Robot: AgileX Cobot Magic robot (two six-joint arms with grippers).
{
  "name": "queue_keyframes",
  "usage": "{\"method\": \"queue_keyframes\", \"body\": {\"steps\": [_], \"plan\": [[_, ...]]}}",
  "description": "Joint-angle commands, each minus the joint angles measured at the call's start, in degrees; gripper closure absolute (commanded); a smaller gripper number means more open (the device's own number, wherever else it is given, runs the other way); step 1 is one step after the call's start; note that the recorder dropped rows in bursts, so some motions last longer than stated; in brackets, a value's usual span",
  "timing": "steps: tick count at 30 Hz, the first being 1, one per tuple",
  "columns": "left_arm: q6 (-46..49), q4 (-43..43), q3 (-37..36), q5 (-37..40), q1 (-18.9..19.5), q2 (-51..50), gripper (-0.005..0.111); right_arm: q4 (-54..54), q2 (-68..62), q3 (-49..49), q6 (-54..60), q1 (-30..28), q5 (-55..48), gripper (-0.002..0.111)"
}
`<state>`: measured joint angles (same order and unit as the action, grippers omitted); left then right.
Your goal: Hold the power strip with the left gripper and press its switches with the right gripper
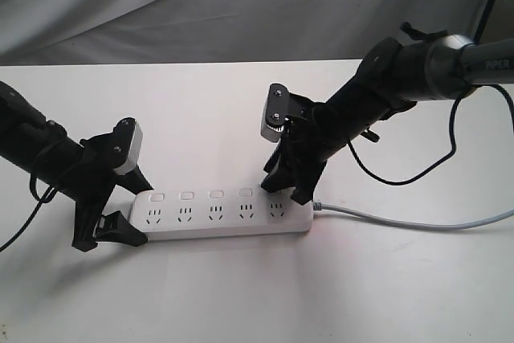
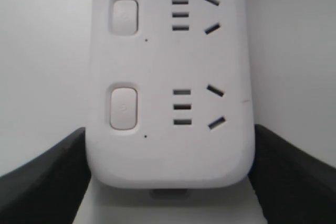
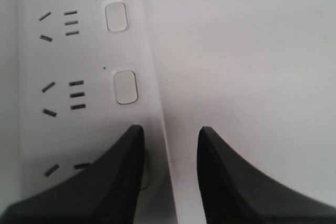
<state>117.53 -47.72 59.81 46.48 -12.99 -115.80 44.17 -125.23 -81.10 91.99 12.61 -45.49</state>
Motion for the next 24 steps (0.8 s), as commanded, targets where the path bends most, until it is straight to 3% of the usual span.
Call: {"method": "queue_keyframes", "body": {"steps": [1,24], "plan": [[-0.53,0.33,0.17,-0.23,-0.31,0.18,0.035,-7.87,-3.27,1.30,0.78,-0.74,-0.01,0.075],[-0.53,0.33,0.17,-0.23,-0.31,0.18,0.035,-1.10,5.85,1.30,0.55,-0.62,-0.42,0.077]]}}
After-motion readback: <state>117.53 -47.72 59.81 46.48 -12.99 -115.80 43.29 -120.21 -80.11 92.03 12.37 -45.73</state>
